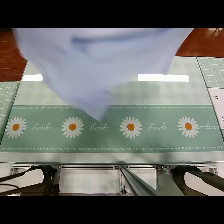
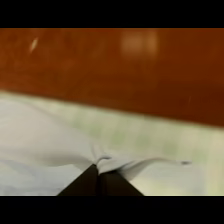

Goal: Fold the shirts.

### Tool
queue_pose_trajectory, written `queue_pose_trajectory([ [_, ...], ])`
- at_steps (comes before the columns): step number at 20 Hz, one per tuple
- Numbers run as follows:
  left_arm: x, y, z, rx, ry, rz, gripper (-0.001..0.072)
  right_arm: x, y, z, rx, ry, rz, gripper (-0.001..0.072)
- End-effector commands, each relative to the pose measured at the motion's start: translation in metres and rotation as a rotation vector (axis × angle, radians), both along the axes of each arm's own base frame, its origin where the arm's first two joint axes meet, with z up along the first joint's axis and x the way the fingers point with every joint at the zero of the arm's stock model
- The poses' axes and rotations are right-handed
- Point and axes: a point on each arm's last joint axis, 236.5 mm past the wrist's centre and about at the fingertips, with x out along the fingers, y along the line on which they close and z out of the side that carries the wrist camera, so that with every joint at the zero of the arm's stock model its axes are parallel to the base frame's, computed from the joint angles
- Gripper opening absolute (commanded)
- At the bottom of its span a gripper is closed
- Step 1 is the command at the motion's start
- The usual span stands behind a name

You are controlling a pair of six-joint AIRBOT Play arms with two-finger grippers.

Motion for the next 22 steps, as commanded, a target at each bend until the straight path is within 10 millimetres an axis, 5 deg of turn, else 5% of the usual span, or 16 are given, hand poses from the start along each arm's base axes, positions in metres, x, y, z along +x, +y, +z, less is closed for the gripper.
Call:
queue_pose_trajectory([
  [1, -0.092, -0.015, 0.11, 0.095, -0.284, 0.075, 0.0025, -0.071, -0.017, 0.097, -0.062, -0.266, -0.09, 0.0016],
  [7, -0.208, 0.002, 0.144, 0.439, -0.41, 0.442, 0.0025, -0.179, -0.035, 0.135, -0.181, -0.416, -0.232, 0.0016],
  [11, -0.269, 0.011, 0.138, 0.561, -0.399, 0.598, 0.0025, -0.22, -0.038, 0.11, -0.212, -0.312, -0.259, 0.0016],
  [14, -0.287, -0.003, 0.122, 0.545, -0.386, 0.494, 0.0025, -0.232, -0.045, 0.092, -0.222, -0.234, -0.289, 0.0017],
  [18, -0.255, 0.009, 0.076, 0.58, -0.231, 0.424, 0.0025, -0.218, -0.045, 0.033, -0.203, 0.002, -0.262, 0.0016],
  [22, -0.156, 0.003, -0.018, 0.658, 0.067, 0.315, 0.0025, -0.166, -0.033, -0.053, -0.133, 0.23, -0.169, 0.0016],
])
